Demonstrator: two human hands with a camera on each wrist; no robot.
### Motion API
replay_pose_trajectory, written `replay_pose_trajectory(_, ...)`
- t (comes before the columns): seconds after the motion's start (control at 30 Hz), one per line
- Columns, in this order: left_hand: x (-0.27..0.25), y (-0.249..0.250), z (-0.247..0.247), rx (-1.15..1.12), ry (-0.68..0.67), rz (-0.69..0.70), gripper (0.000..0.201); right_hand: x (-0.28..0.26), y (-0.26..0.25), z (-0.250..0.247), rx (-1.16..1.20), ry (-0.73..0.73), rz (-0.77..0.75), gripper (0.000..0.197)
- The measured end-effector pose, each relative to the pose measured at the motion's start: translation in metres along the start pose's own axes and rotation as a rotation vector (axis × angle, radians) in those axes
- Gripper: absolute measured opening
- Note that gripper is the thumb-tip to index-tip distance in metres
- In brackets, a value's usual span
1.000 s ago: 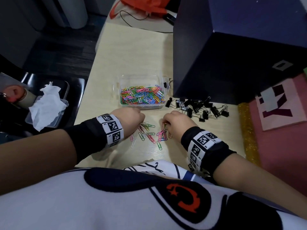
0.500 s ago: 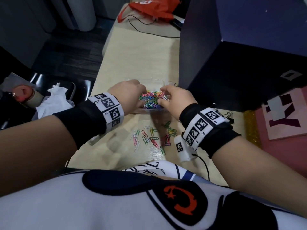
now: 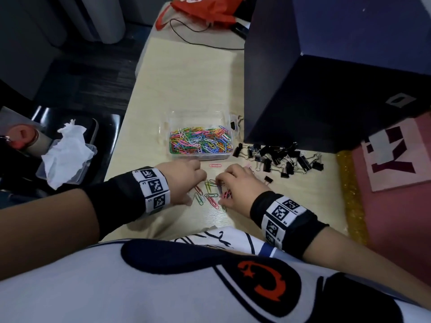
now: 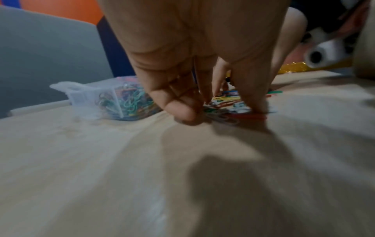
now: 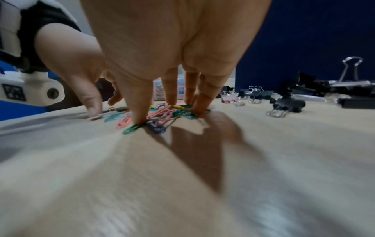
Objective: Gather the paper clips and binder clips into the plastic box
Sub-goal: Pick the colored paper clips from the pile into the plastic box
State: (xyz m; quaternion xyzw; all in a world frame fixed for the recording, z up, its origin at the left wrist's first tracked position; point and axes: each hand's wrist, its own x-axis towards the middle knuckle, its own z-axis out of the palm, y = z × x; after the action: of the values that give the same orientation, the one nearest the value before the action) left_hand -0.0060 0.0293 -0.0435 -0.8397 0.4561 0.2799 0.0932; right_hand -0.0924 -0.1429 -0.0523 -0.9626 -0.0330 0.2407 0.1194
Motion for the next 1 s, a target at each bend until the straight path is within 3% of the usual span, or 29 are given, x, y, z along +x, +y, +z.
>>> replay_pose_trajectory(0.1, 0.005, -0.002, -0.001, -0.056, 0.038, -0.025, 0.046, 0.003, 0.003, 0.0, 0.035, 0.031, 0.009, 0.039)
replay_pose_trajectory(0.23, 0.011, -0.004, 0.001, -0.081, 0.074, -0.055, 0.026, 0.006, 0.007, -0.005, 0.091, 0.031, 0.045, 0.029)
replay_pose_trajectory(0.6, 0.009, -0.005, -0.004, -0.058, 0.056, -0.059, 0.021, 0.018, 0.001, -0.033, 0.138, 0.107, 0.088, 0.015)
replay_pose_trajectory(0.8, -0.001, -0.019, -0.027, -0.175, 0.275, -0.062, 0.019, 0.031, -0.011, -0.067, 0.324, 0.334, 0.087, 0.009)
replay_pose_trajectory(0.87, -0.004, -0.027, -0.038, -0.235, 0.37, -0.105, 0.018, 0.035, -0.016, -0.077, 0.386, 0.412, 0.057, 0.014)
replay_pose_trajectory(1.0, -0.006, -0.038, -0.05, -0.295, 0.49, -0.207, 0.023, 0.033, -0.014, -0.08, 0.252, 0.388, 0.062, 0.023)
